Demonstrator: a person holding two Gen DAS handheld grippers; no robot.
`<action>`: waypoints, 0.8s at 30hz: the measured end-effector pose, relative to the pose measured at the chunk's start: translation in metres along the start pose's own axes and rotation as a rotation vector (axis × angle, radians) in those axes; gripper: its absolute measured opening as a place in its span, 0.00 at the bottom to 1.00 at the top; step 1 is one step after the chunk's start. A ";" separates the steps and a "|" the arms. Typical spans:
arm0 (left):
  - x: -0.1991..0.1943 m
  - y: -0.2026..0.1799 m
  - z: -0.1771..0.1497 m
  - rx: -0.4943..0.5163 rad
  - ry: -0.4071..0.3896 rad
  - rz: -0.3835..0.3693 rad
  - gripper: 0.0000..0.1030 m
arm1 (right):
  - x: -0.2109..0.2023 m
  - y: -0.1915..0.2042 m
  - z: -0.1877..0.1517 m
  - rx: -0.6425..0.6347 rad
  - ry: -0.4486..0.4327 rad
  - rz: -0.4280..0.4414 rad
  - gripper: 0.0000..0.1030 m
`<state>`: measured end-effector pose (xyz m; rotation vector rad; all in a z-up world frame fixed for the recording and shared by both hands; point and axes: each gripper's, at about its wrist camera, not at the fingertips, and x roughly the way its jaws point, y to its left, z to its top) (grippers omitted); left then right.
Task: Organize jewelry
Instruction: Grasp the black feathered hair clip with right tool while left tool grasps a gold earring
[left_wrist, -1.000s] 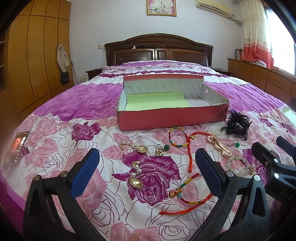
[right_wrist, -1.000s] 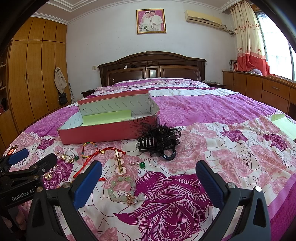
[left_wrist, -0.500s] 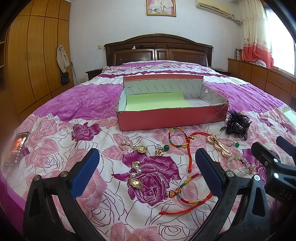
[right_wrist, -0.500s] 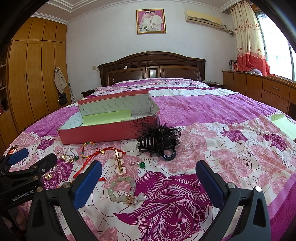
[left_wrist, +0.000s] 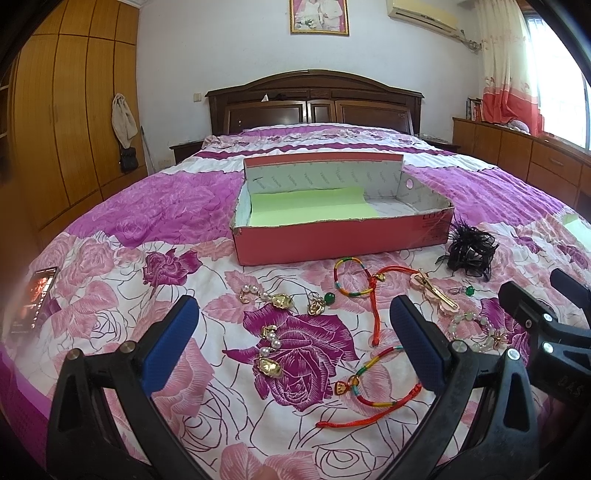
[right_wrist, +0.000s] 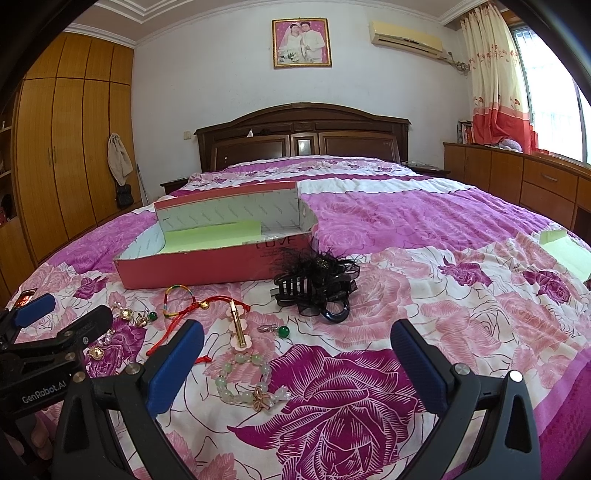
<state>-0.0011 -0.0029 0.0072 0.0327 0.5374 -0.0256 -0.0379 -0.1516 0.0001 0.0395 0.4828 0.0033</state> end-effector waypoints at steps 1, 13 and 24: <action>-0.001 -0.001 -0.001 0.001 0.000 0.000 0.94 | 0.000 0.001 -0.001 0.000 -0.001 0.000 1.00; -0.003 0.001 0.017 0.014 0.054 -0.059 0.94 | -0.008 -0.008 0.022 0.028 -0.006 0.016 1.00; 0.015 0.023 0.051 0.025 0.132 -0.056 0.94 | 0.005 -0.023 0.073 0.035 0.055 0.025 1.00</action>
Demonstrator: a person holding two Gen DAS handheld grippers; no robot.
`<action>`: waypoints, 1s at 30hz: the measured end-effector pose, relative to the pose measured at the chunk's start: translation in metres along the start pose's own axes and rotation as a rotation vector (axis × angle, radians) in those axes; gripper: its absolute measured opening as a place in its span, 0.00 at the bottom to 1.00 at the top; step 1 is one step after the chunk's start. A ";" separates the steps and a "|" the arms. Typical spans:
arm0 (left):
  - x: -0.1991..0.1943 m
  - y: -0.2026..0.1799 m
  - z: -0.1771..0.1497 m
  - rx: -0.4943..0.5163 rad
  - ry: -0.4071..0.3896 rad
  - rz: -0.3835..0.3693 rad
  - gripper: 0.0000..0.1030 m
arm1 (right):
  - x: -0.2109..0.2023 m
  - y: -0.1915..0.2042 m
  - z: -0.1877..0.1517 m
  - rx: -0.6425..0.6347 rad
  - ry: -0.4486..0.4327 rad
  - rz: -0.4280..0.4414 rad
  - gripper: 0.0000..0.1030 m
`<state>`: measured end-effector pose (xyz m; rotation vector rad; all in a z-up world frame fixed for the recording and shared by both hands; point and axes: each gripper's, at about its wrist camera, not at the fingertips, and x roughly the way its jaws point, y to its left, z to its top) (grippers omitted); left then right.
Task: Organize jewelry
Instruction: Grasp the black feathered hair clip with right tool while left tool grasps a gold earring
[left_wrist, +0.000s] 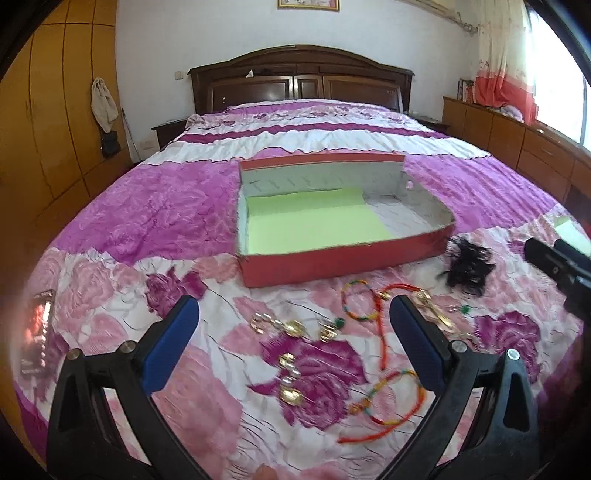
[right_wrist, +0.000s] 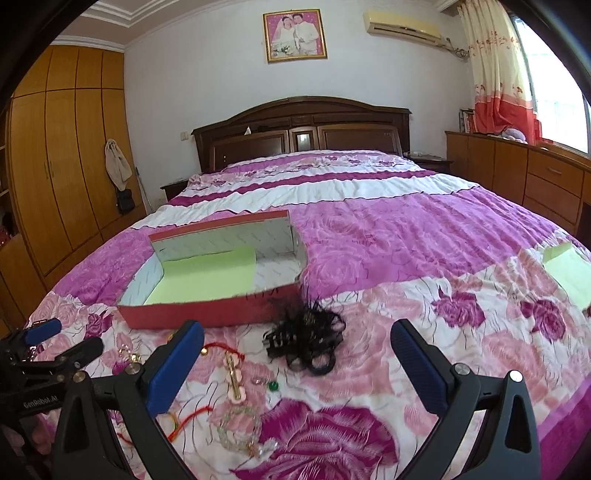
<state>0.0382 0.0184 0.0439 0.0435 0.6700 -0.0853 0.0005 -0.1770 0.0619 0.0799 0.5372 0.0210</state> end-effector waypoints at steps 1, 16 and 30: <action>0.004 0.003 0.003 0.005 0.010 0.007 0.94 | 0.004 -0.001 0.003 -0.004 0.010 -0.003 1.00; 0.081 0.024 -0.012 -0.058 0.285 -0.017 0.60 | 0.100 -0.022 0.000 0.047 0.299 -0.021 1.00; 0.113 0.034 -0.023 -0.135 0.378 -0.034 0.51 | 0.142 -0.035 -0.018 0.114 0.408 -0.003 0.89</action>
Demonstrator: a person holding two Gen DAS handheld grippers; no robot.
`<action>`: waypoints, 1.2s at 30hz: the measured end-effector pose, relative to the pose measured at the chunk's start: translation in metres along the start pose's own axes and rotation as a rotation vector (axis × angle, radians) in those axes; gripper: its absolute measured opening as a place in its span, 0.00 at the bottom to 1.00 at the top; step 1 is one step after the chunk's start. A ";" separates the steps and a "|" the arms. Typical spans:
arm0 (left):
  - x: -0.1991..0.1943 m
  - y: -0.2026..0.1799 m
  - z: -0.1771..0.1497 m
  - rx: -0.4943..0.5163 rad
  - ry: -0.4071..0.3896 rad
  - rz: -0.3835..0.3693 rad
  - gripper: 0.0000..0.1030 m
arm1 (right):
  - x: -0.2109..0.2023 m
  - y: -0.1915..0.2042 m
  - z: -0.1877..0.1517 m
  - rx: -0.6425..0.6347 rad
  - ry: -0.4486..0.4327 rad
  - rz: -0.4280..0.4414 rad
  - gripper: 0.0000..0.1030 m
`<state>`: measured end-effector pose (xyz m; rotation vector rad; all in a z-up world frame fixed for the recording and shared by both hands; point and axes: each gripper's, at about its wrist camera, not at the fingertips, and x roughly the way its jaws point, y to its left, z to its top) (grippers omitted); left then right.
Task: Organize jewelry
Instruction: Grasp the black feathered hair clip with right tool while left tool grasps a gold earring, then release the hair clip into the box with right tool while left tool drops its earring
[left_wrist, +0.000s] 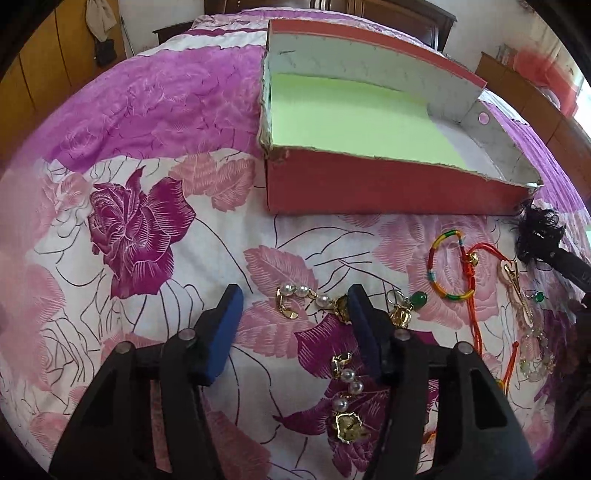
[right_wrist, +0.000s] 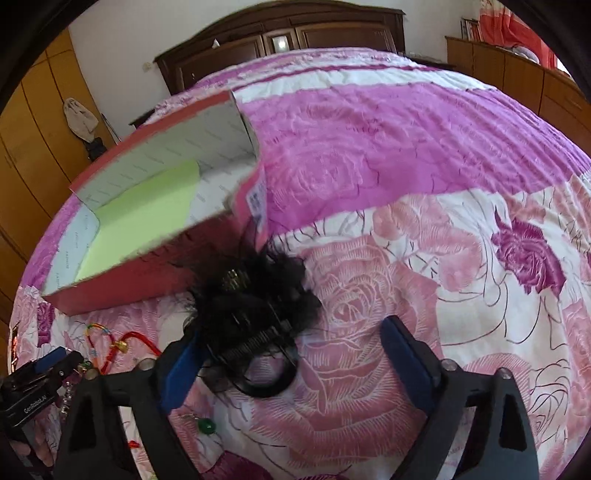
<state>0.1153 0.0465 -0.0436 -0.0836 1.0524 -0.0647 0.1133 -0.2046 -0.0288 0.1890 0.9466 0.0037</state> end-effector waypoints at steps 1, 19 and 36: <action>0.000 0.000 0.000 -0.003 0.004 -0.002 0.51 | 0.001 -0.001 -0.001 0.004 -0.001 0.005 0.89; -0.034 -0.012 -0.002 0.050 -0.072 -0.059 0.00 | -0.009 0.005 -0.004 -0.022 -0.053 0.078 0.32; -0.093 -0.015 0.005 0.066 -0.215 -0.130 0.00 | -0.074 0.004 -0.019 -0.012 -0.181 0.167 0.32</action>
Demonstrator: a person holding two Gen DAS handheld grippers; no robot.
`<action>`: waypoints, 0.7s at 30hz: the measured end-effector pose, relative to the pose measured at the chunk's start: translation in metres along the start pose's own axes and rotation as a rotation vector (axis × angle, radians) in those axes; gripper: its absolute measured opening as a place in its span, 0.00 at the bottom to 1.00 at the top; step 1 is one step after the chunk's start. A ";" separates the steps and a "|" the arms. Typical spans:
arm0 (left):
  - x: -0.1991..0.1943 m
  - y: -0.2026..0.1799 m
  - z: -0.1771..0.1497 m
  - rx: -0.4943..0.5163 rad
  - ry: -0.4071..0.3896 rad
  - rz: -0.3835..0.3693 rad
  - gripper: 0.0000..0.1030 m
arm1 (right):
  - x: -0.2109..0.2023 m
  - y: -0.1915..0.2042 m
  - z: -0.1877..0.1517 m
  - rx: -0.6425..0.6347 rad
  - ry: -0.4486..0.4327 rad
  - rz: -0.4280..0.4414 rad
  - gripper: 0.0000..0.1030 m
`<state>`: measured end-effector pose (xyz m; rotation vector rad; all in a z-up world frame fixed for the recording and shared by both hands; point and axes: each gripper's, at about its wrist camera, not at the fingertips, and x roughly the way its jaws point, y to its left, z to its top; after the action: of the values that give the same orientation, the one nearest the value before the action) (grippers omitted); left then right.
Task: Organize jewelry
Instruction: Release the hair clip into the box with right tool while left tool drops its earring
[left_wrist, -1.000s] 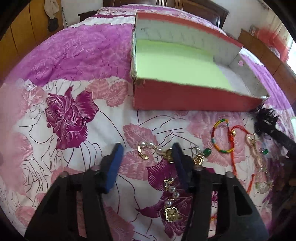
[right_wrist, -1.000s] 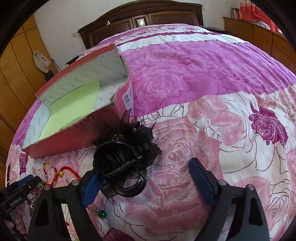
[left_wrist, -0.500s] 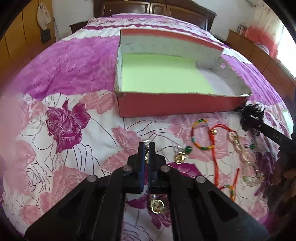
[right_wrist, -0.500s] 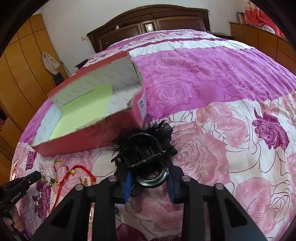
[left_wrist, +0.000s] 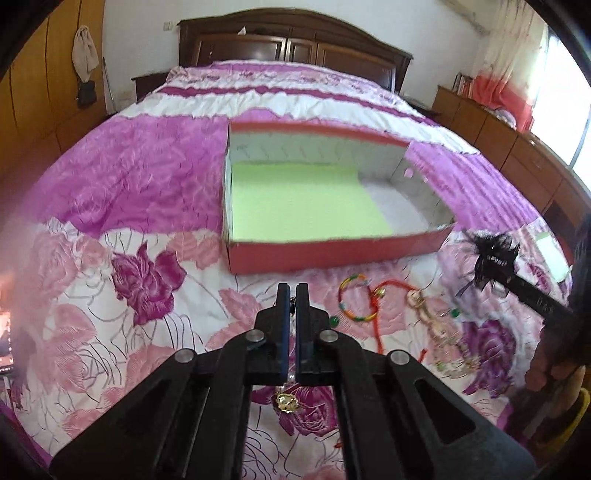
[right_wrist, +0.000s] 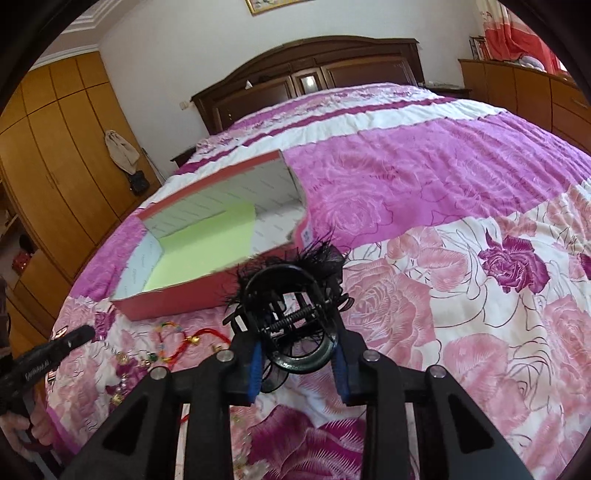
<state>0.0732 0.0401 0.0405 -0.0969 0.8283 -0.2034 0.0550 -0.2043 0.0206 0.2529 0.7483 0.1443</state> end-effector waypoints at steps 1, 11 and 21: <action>-0.004 0.000 0.003 0.001 -0.011 -0.006 0.00 | -0.002 0.001 0.000 -0.005 -0.005 0.001 0.32; -0.022 0.000 0.029 0.030 -0.078 -0.042 0.00 | -0.026 0.021 0.011 -0.038 -0.055 0.043 0.32; -0.020 -0.004 0.060 0.086 -0.127 -0.022 0.00 | -0.027 0.041 0.034 -0.079 -0.088 0.068 0.32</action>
<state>0.1040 0.0407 0.0963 -0.0381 0.6911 -0.2510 0.0575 -0.1770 0.0733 0.2084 0.6453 0.2250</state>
